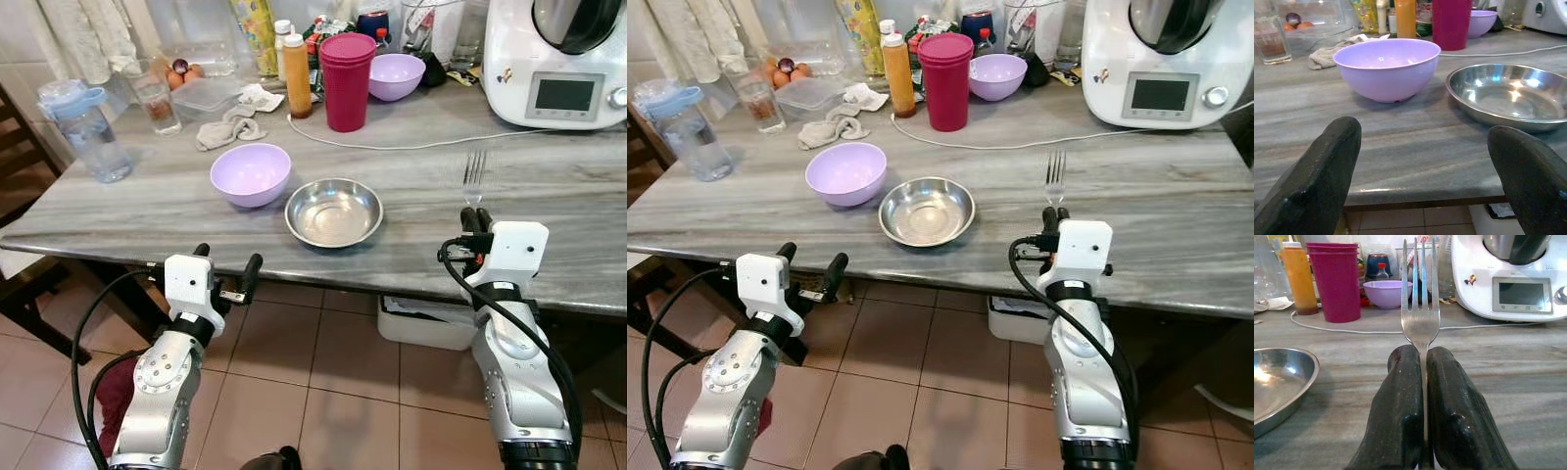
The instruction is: Setting the table
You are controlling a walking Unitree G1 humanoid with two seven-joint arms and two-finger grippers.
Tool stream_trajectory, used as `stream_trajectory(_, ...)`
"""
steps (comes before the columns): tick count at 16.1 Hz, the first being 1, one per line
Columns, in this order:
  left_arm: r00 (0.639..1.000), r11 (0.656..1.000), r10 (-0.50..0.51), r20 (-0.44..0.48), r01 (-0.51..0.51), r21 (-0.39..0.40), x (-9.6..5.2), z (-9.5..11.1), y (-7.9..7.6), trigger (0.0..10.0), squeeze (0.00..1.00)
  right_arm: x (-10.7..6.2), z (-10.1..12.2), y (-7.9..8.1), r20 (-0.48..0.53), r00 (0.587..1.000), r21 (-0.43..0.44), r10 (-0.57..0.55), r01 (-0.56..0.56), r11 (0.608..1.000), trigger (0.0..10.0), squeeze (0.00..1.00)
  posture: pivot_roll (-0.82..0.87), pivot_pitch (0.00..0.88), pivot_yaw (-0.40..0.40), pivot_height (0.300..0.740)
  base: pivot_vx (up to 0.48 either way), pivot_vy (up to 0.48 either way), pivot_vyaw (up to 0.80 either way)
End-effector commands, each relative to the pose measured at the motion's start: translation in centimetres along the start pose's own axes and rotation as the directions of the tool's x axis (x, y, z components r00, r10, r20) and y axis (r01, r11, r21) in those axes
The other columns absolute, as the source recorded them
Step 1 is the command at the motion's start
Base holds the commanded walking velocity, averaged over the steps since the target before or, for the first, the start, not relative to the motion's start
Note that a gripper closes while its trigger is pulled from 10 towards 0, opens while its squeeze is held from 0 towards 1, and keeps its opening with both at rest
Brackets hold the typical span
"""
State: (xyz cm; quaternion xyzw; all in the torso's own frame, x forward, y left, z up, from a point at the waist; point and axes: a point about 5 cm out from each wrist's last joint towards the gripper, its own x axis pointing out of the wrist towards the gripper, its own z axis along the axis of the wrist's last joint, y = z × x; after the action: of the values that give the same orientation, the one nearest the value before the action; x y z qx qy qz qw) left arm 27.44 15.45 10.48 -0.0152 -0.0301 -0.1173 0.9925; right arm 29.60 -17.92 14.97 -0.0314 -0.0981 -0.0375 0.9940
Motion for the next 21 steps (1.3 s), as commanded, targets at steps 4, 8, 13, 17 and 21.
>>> stream_trajectory(4,0.987,0.986,-0.162,0.013,0.161,0.039,-0.3,0.7,-1.2,10.0,0.0,1.3,0.1,0.0,-0.019,1.0,0.058,-0.017,0.018,0.998,10.0,0.0,-0.13,0.11,0.087,0.74,0.0,0.0,0.0)
stream_trajectory(8,0.967,0.965,-0.254,0.004,0.253,0.072,-0.3,0.9,-1.6,10.0,0.0,4.3,0.5,1.2,-0.082,0.996,0.193,-0.03,0.045,0.98,10.0,0.0,-0.13,0.127,0.1,0.74,0.0,0.0,0.0)
stream_trajectory(13,0.944,0.942,-0.33,-0.012,0.33,0.055,-0.9,0.8,-1.9,10.0,0.0,5.3,-0.4,4.0,-0.17,0.985,0.322,0.008,0.048,0.945,10.0,0.0,-0.11,0.136,0.1,0.74,0.0,0.0,0.0)
stream_trajectory(17,0.925,0.924,-0.378,-0.023,0.379,0.058,-1.3,1.0,-2.2,10.0,0.0,5.9,-1.0,4.6,-0.221,0.975,0.344,-0.011,0.089,0.935,10.0,0.0,-0.11,0.14,0.103,0.74,0.0,0.0,0.0)
stream_trajectory(21,0.901,0.9,-0.433,-0.03,0.434,0.044,-1.4,1.3,-2.5,10.0,0.0,6.7,-2.0,3.6,-0.283,0.958,0.358,-0.042,0.146,0.922,10.0,0.0,-0.11,0.137,0.105,0.74,0.0,0.0,0.0)
